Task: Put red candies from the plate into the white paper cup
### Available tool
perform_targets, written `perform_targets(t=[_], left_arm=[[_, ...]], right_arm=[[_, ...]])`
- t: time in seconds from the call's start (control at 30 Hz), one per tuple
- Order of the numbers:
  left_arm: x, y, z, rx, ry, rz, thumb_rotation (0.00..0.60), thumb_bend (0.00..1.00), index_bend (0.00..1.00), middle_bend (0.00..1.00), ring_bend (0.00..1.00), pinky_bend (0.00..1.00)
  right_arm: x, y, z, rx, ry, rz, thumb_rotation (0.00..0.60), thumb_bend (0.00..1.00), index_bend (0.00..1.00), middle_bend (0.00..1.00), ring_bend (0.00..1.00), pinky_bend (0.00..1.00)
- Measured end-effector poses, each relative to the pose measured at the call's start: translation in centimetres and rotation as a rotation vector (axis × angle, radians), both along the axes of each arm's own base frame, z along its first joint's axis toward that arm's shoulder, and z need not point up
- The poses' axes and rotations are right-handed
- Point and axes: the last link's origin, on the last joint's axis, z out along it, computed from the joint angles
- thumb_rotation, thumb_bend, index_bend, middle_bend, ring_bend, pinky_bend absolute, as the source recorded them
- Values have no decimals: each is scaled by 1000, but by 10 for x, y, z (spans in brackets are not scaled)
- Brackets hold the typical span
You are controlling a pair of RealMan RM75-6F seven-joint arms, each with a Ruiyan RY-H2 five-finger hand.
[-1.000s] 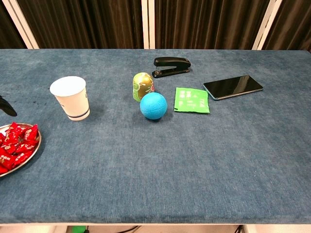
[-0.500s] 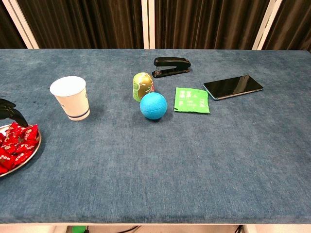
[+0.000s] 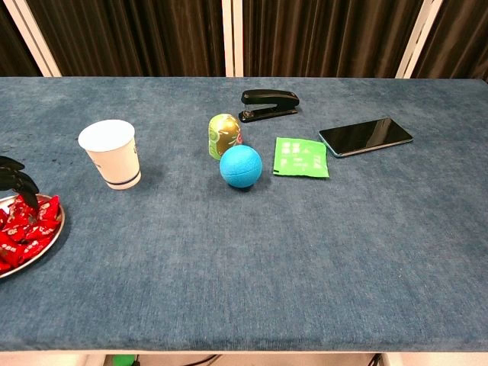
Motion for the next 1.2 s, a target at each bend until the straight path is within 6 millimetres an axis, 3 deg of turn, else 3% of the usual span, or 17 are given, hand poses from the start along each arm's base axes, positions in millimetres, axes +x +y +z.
perform_targets(t=[0.5,1.2], left_arm=[[-2,3,-4,-7,8,-2,600,242,324,257,34,184],[-4,8,-7,-8,71,0,600,278,372,323,35,183]], right_arm=[[0,-1,-2,7,6,-10,600,337,0,0,0,0],[-2,-3,-3,22,11,-26,600,339,0,0,0,0]])
